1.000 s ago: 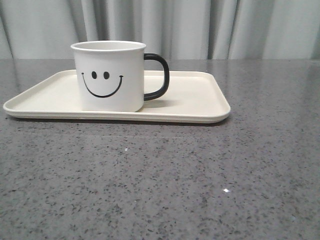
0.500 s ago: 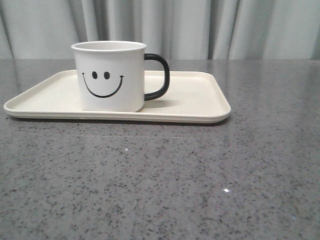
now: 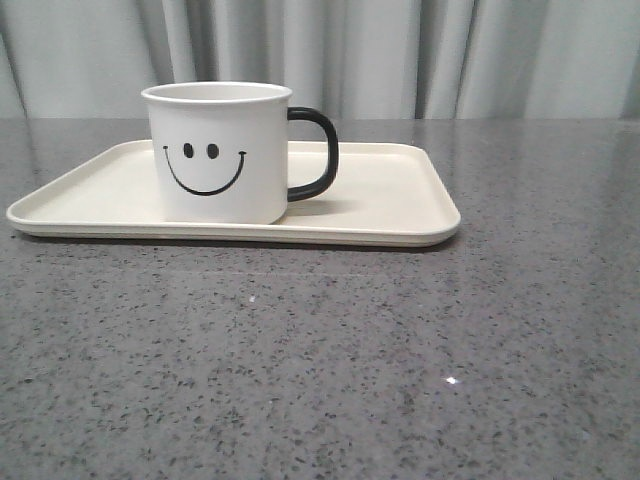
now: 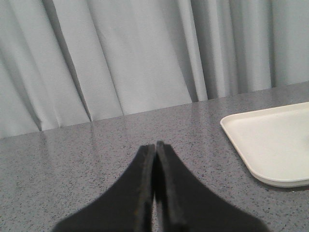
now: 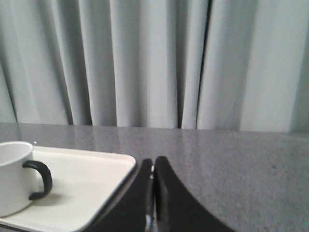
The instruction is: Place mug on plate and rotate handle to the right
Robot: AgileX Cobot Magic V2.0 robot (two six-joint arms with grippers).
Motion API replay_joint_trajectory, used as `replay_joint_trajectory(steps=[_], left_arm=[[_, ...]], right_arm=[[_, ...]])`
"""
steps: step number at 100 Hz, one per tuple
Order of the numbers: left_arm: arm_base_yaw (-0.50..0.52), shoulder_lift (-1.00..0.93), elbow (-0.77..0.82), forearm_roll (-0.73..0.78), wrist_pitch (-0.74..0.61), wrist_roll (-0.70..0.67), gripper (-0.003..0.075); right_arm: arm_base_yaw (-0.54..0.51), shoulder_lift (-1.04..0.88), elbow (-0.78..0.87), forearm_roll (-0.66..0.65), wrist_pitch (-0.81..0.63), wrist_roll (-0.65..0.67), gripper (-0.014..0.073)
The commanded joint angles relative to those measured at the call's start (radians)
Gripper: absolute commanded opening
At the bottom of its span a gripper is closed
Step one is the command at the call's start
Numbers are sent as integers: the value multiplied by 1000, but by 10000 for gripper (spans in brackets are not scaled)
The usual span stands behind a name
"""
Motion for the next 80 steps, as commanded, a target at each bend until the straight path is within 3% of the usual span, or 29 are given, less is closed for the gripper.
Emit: replay_joint_trajectory(steps=[1,41,80], left_arm=[[1,-30,9,-5,-82,-10,-20],[1,-30,9,-5,-82,-10,-20],[1,-30,9,-5,-82,-10,-20]], right_arm=[[2,-9,36,36,-67,-2,-110],[2,-97,220,135,-146,-2,-110],[2,-102,219,145,-162,-4,-110]])
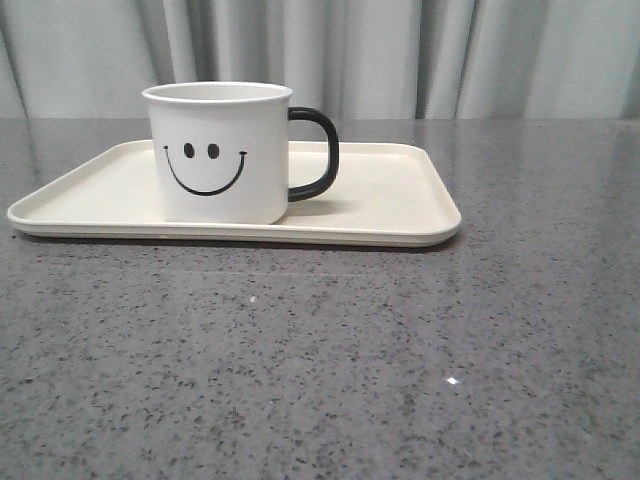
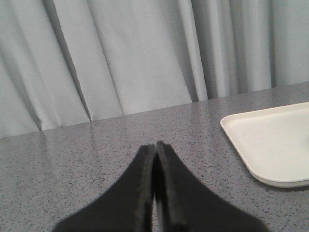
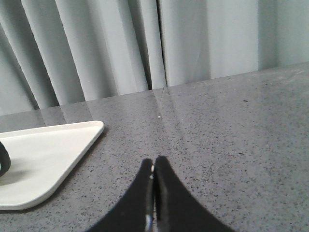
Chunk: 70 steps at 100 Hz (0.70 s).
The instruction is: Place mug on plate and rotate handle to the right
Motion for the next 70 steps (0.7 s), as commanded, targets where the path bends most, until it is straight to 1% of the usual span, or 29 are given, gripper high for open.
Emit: replay_joint_trajectory(steps=[1,8,18,24,70], left_arm=[[1,-30,9,-5,-82,-8,-20],[1,-30,9,-5,-82,-8,-20],[1,-30,9,-5,-82,-8,-20],[1,-30,9,-5,-82,-8,-20],[1,-30,9,-5,-82,-8,-20]], right_arm=[[2,-22,0,20,-31,-4,-110],[2,-22,0,24,-58,-4,-110],[2,-22,0,82,-99,-4,-110],[2,-22,0,85,-110,-4,-110],[1,-22,0,85,-93,-14,-110]])
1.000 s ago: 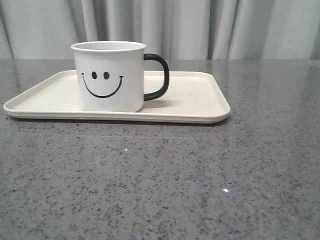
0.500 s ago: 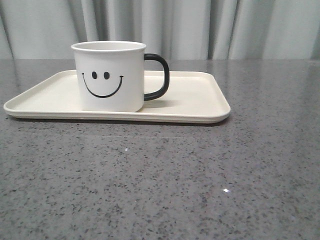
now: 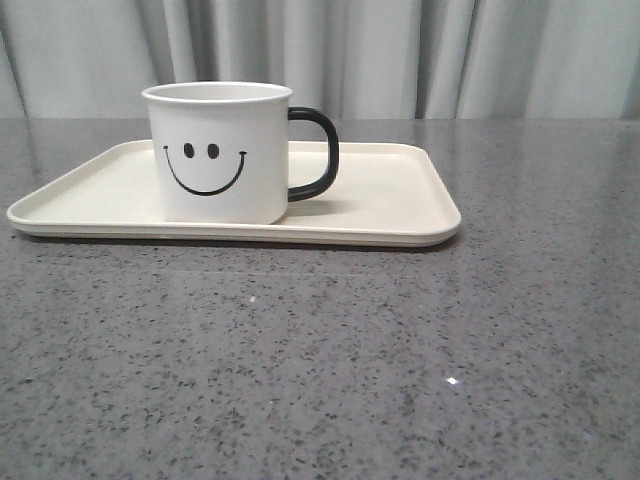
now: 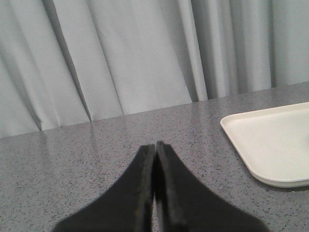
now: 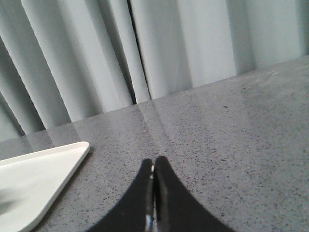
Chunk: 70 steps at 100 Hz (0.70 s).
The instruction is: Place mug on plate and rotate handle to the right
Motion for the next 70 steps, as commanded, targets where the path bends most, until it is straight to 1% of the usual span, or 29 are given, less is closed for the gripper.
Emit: replay_joint_trajectory(steps=[1,46,70], left_arm=[[1,-30,9,-5,-82,-8,-20],[1,-30,9,-5,-82,-8,-20],[1,-30,9,-5,-82,-8,-20]], right_arm=[[1,-22,0,1,-5,-14,-110],[0,-22,0,-21,6,-15,-110],[0,-22,0,-21,47,-15,-110]])
